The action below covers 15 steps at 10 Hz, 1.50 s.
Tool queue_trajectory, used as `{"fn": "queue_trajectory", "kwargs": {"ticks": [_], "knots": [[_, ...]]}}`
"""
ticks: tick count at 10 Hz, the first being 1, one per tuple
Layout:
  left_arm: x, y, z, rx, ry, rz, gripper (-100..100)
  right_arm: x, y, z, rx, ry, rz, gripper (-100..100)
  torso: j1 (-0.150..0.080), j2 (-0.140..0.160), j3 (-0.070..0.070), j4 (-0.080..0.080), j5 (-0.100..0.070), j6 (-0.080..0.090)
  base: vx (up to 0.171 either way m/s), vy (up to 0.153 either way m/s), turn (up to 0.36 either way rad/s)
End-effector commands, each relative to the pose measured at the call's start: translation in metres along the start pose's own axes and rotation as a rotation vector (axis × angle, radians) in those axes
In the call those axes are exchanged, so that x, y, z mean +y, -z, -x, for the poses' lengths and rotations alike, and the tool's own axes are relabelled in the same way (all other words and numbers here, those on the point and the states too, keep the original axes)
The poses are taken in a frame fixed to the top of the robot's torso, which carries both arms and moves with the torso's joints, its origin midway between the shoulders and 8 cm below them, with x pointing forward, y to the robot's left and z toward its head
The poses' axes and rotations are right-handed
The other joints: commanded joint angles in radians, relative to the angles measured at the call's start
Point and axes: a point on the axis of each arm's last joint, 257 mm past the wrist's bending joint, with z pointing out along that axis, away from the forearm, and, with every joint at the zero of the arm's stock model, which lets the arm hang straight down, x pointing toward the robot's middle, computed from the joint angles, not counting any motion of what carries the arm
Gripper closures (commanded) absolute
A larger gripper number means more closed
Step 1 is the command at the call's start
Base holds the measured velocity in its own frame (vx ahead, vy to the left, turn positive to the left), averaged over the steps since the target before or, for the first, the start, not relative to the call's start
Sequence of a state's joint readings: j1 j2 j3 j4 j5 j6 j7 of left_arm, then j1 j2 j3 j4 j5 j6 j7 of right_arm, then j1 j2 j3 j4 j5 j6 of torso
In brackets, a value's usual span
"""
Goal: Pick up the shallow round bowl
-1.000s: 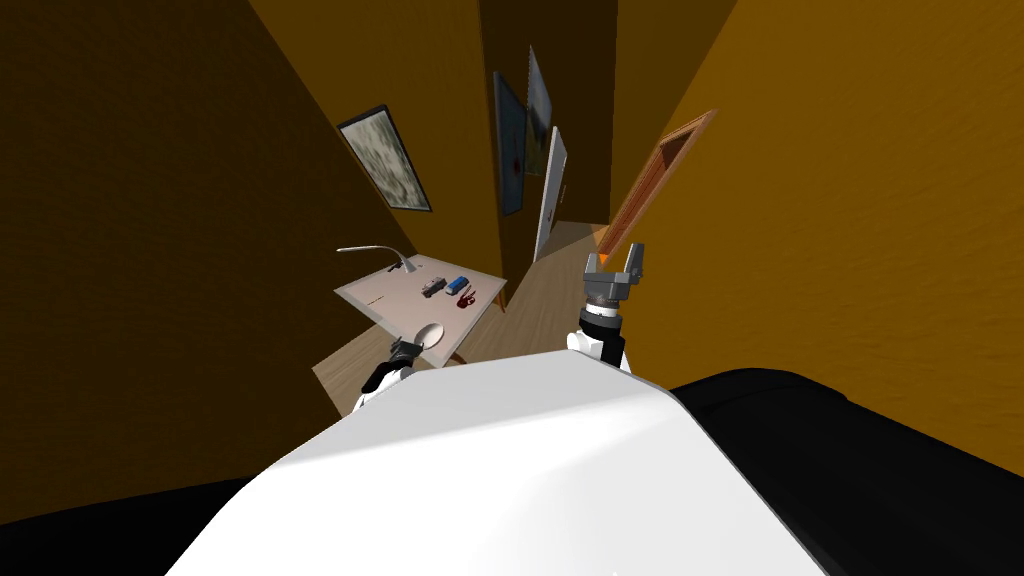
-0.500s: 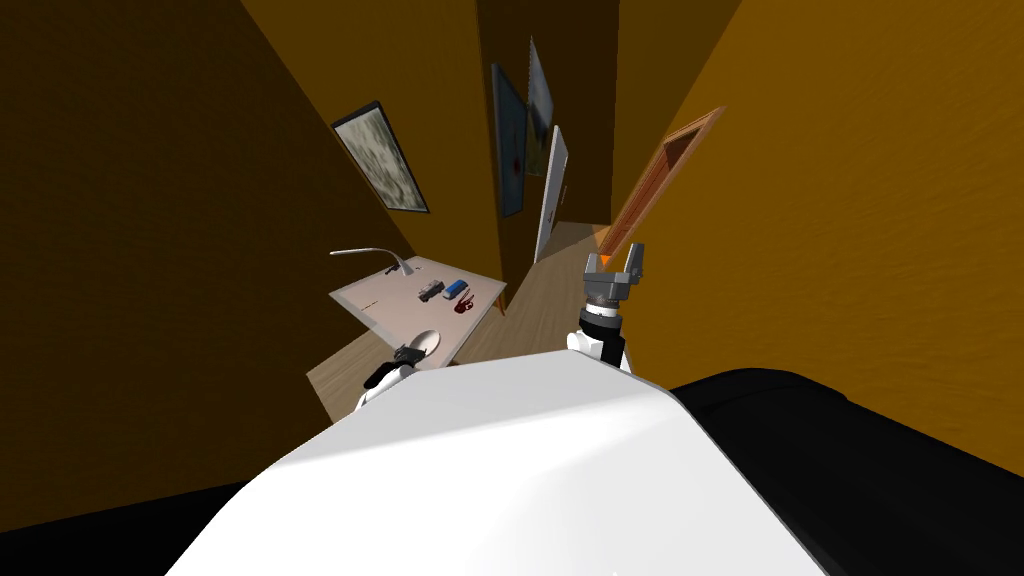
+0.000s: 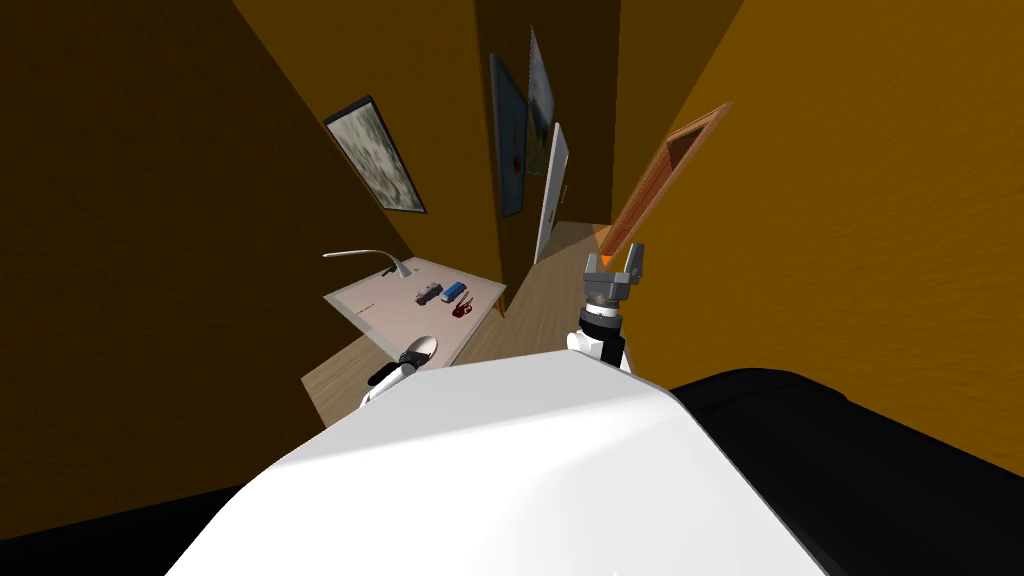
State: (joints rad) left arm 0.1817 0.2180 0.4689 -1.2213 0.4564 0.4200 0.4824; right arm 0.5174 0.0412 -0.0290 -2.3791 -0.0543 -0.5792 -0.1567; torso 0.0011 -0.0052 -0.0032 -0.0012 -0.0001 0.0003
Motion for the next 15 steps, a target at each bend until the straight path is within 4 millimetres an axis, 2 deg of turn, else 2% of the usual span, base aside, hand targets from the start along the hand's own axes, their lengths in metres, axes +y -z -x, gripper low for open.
{"fn": "queue_trajectory", "kwargs": {"ticks": [1,7,8,9,10,13,14,15], "knots": [[0.013,-0.002,0.01,-0.032,0.031,0.044,-100,0.0,0.0,0.0,0.0,0.0,0.0,0,0.0,0.0,0.0,0.0,0.0,0.0,0.074,0.008,-0.009],[0.068,-0.003,0.047,-0.138,0.115,0.187,-100,0.0,0.0,0.0,0.0,0.0,0.0,0,0.002,0.0,0.0,0.0,0.0,0.0,0.073,0.015,-0.005],[0.062,-0.004,0.045,-0.127,0.108,0.171,-100,0.0,0.0,0.0,0.0,0.0,0.0,0,0.001,0.002,0.001,0.0,0.0,0.0,0.016,0.011,0.001],[0.063,-0.004,0.046,-0.129,0.11,0.175,0,0.0,0.0,0.0,0.0,0.0,0.0,0,0.001,0.003,0.002,0.001,0.0,0.0,0.0,0.0,0.0],[0.075,-0.007,0.045,-0.126,0.106,0.177,-100,0.0,0.0,0.0,0.0,0.0,0.0,0,0.0,0.004,0.002,0.001,0.0,0.0,0.028,0.041,0.041],[0.09,-0.01,0.043,-0.122,0.1,0.179,-100,0.0,0.0,0.0,0.0,0.0,0.0,0,0.003,0.003,0.001,0.001,0.001,0.0,0.036,0.055,0.027],[0.087,-0.01,0.043,-0.124,0.102,0.181,-100,0.0,0.0,0.0,0.0,0.0,0.0,0,0.003,0.003,0.001,0.0,0.001,0.0,0.014,0.021,0.001],[0.087,-0.01,0.043,-0.123,0.101,0.179,100,0.0,0.0,0.0,0.0,0.0,0.0,0,0.001,0.004,0.002,0.001,0.0,0.0,0.0,0.0,0.0]]}}
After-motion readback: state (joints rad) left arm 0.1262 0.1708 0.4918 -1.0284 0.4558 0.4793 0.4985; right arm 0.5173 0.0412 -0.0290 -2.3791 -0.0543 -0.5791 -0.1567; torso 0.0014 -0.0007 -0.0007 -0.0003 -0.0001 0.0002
